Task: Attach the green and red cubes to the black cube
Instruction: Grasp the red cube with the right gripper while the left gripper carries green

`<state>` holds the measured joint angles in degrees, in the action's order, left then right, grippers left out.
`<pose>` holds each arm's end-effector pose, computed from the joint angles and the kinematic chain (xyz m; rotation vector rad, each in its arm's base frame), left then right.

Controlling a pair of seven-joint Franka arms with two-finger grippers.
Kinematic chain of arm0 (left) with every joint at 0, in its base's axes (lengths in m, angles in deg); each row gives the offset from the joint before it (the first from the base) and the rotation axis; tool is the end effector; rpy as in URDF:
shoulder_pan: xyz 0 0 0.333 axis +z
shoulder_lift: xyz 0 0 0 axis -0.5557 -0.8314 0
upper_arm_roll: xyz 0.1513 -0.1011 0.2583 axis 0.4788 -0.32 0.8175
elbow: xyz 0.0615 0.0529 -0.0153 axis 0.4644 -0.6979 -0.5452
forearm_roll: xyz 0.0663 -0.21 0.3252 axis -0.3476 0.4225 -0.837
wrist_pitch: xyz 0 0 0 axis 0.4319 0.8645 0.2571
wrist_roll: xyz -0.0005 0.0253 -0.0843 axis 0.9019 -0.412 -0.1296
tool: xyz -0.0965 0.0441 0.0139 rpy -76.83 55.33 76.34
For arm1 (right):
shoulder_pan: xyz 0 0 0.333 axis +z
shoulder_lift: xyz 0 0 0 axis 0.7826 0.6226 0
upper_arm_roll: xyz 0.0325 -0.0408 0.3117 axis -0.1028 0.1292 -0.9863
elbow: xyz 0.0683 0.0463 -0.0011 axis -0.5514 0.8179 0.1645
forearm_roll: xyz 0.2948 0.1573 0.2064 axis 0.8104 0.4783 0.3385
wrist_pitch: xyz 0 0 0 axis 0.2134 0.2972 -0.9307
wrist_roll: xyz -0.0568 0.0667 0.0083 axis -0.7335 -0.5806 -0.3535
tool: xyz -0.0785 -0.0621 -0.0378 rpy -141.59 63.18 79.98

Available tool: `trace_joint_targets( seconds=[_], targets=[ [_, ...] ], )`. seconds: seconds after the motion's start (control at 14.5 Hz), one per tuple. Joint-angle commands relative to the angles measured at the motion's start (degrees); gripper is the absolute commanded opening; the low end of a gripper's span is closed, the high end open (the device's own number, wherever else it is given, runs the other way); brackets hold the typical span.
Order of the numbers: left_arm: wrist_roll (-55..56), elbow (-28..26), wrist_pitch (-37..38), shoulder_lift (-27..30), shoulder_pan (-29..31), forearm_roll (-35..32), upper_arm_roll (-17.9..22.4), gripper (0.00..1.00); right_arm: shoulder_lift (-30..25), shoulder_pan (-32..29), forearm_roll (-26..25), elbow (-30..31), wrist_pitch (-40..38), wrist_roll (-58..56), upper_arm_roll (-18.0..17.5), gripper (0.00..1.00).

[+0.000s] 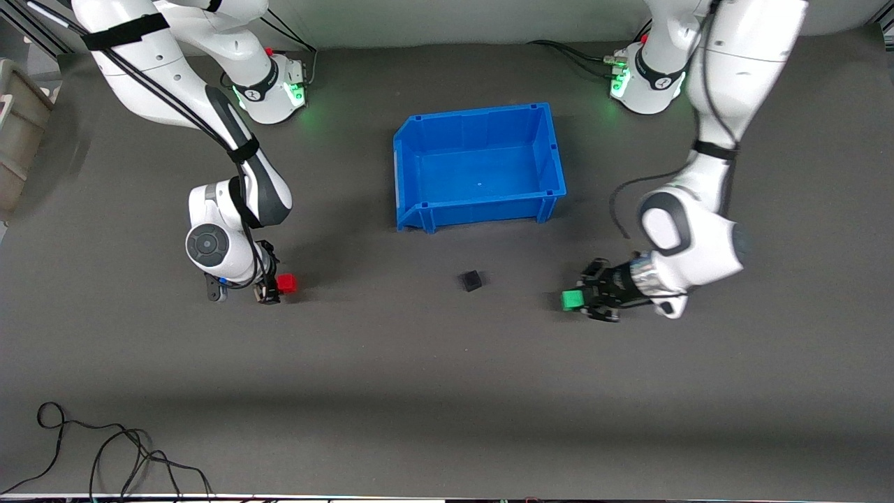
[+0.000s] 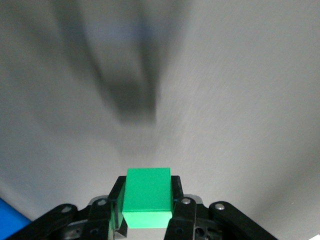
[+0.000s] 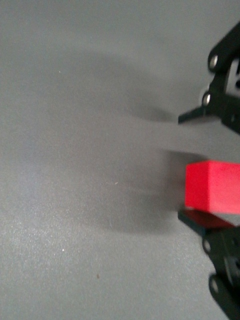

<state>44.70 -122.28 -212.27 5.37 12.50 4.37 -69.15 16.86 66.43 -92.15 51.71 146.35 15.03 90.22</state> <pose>0.5843 -0.1952 0.2056 1.7684 1.9337 -0.4996 0.5543 0.0995 0.1834 2.2875 -1.9116 -0.0438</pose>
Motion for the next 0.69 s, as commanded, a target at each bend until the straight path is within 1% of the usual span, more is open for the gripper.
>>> trace_joint_targets(
  seconds=[0.0,0.07,0.14,0.21,0.34,0.55,0.62],
  targets=[
    [5.3,-0.4,-6.3,-1.2,-7.2,4.2,1.1,0.18,0.6,0.5,-1.1,-1.5,-0.2,2.3,-0.3,0.62],
    [7.1,-0.3,-8.0,-1.8,-9.1,4.7,1.1,0.18,0.6,0.5,-1.1,-1.4,-0.2,2.3,-0.4,0.56],
    [8.6,-0.3,-9.8,-2.3,-10.9,4.8,1.1,0.18,0.6,0.8,-1.0,-1.4,-0.3,2.2,-0.4,0.54],
    [10.3,-0.2,-11.4,-3.1,-12.6,4.8,1.1,0.18,0.6,0.9,-1.0,-1.5,-0.4,2.2,-0.4,0.49],
    [14.0,0.0,-14.1,-3.7,-15.6,5.2,1.0,0.18,0.5,1.0,-1.1,-1.4,-0.5,1.5,-0.4,0.24],
    [15.6,1.1,-14.8,-3.9,-18.4,7.6,1.0,0.18,-0.4,1.9,-1.1,-2.0,-1.2,1.2,-0.4,0.21],
    [15.7,1.1,-15.5,-4.0,-19.0,8.6,1.0,0.18,-1.3,2.3,-1.1,-3.5,-5.1,1.1,-0.4,0.20]
  ],
)
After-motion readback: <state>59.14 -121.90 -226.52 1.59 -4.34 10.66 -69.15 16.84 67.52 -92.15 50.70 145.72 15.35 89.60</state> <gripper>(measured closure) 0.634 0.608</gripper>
